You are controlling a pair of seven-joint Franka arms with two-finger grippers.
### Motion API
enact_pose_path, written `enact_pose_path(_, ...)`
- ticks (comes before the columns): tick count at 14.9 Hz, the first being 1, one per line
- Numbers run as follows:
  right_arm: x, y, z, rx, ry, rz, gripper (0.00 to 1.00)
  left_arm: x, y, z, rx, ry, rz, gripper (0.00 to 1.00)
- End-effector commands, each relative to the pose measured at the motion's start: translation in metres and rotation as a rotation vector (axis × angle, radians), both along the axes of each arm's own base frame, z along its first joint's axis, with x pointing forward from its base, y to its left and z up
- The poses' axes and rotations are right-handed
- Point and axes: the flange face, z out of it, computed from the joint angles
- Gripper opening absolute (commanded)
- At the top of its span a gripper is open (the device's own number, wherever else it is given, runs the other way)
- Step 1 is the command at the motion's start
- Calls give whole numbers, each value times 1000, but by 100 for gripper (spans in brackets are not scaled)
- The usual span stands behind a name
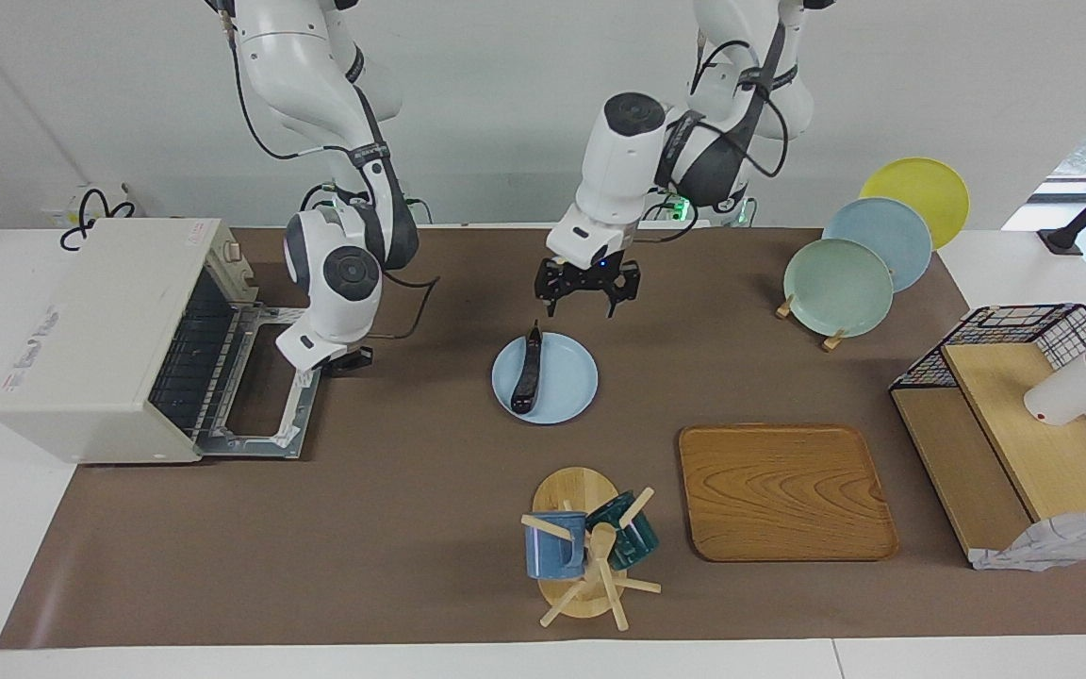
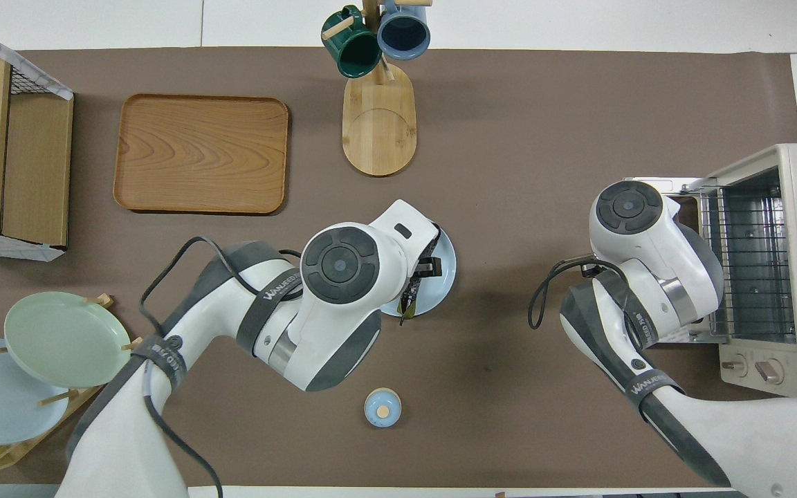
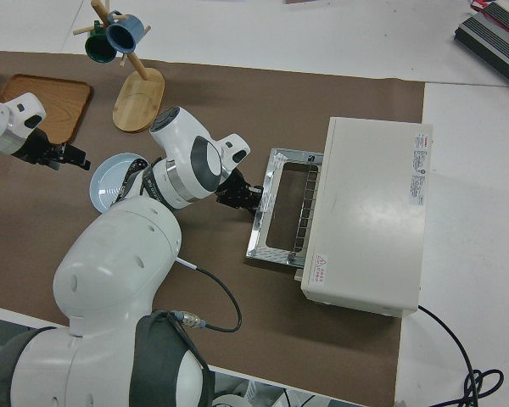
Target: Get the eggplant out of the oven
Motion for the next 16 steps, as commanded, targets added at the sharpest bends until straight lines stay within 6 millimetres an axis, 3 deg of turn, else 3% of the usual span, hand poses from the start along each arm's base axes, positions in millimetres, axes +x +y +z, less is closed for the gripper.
enact_pose_path(1, 11, -44, 50, -16, -20, 83, 0, 4, -19, -38, -33, -24, -1, 99)
enact_pose_path(5, 20, -98, 116, 46, -13, 92, 0, 13, -10, -40, -15, -66, -210, 98)
enact_pose_path(9, 12, -146, 137, 155, 5, 76, 7, 16, -3, -43, 14, -78, -421, 98)
enact_pose_path(12, 2, -157, 162, 159, 11, 78, 12, 10, -9, -58, 18, -66, -430, 98)
enact_pose_path(14, -7, -162, 205, 218, 2, 48, 22, 11, -10, -61, 16, -70, -429, 94)
enact_pose_path(16, -9, -166, 260, 292, -4, -15, 33, 10, -10, -62, 14, -67, -427, 78)
